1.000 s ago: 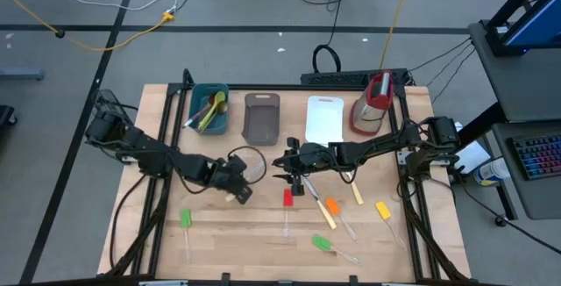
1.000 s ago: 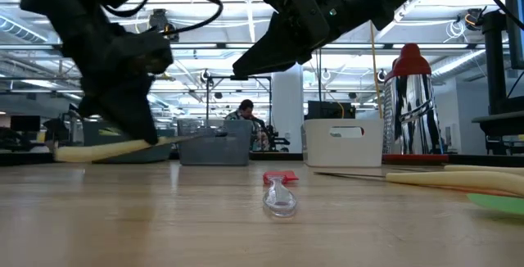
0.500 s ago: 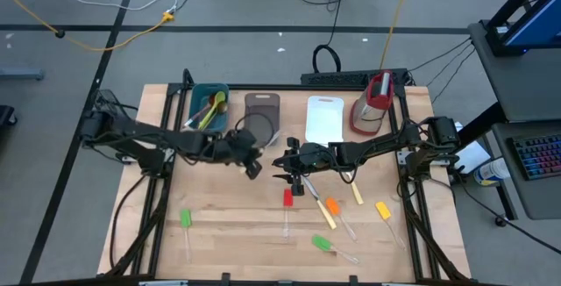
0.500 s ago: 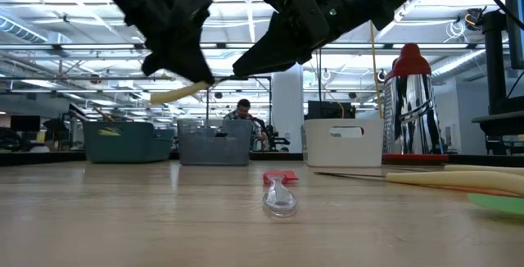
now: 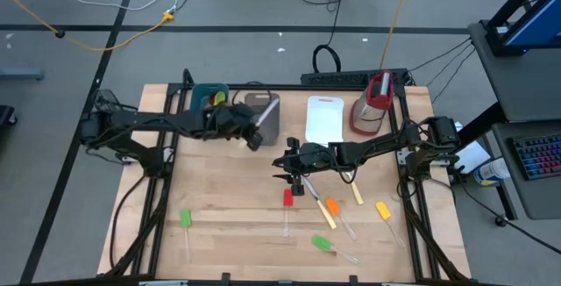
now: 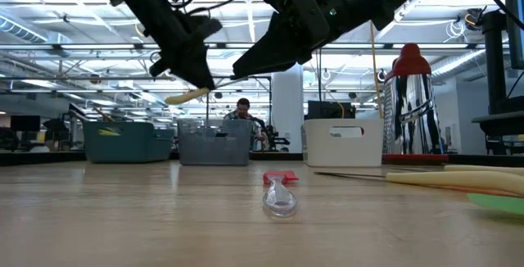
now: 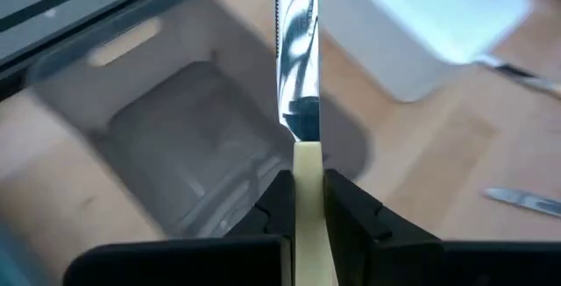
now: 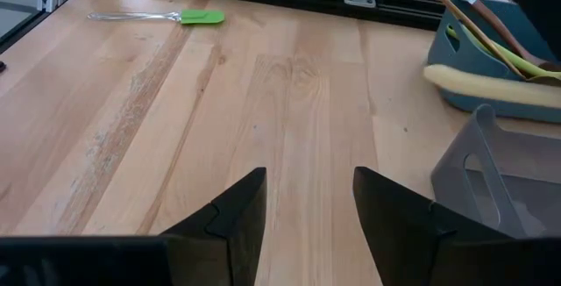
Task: Pick & Place Kitchen Items
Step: Put the left yellow knife into the black bin
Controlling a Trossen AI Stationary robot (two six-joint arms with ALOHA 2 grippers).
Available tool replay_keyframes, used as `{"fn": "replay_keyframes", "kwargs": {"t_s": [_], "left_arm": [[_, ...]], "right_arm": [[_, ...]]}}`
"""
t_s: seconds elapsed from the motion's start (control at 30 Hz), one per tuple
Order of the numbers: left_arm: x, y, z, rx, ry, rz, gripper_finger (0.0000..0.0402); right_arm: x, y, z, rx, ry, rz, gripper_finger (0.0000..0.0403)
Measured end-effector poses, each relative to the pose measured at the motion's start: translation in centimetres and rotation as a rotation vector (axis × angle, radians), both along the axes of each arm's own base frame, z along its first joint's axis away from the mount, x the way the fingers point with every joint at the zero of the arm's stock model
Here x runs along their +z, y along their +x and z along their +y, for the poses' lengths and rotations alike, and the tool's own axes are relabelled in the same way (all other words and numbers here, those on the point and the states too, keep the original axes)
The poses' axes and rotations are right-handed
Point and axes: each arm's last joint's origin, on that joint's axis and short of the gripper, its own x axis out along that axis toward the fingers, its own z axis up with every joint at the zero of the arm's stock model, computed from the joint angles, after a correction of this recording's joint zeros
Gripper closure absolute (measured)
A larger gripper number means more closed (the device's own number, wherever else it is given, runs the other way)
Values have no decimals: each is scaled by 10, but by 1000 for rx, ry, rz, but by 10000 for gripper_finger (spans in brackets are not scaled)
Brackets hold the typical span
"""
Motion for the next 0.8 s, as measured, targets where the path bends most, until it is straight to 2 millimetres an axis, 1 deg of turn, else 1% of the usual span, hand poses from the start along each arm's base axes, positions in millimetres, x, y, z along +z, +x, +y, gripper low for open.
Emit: {"fn": "replay_keyframes", "kwargs": {"t_s": [0.1, 0.2, 0.53, 0.67, 0.8], "left_arm": [[-3, -6, 11, 38, -30, 41, 371], [-7, -12, 18, 43, -126, 57, 371], [-8, -22, 40, 68, -333, 3, 371], [-7, -25, 49, 92, -366, -17, 371], [-2, -19, 58, 100, -371, -23, 371]], "right_arm": [[0, 0, 0, 0, -1, 0, 238], [0, 0, 0, 0, 0, 0, 238], [0, 0, 0, 1, -3, 0, 238], [0, 0, -1, 5, -13, 0, 238], [0, 0, -1, 15, -33, -3, 238]]}}
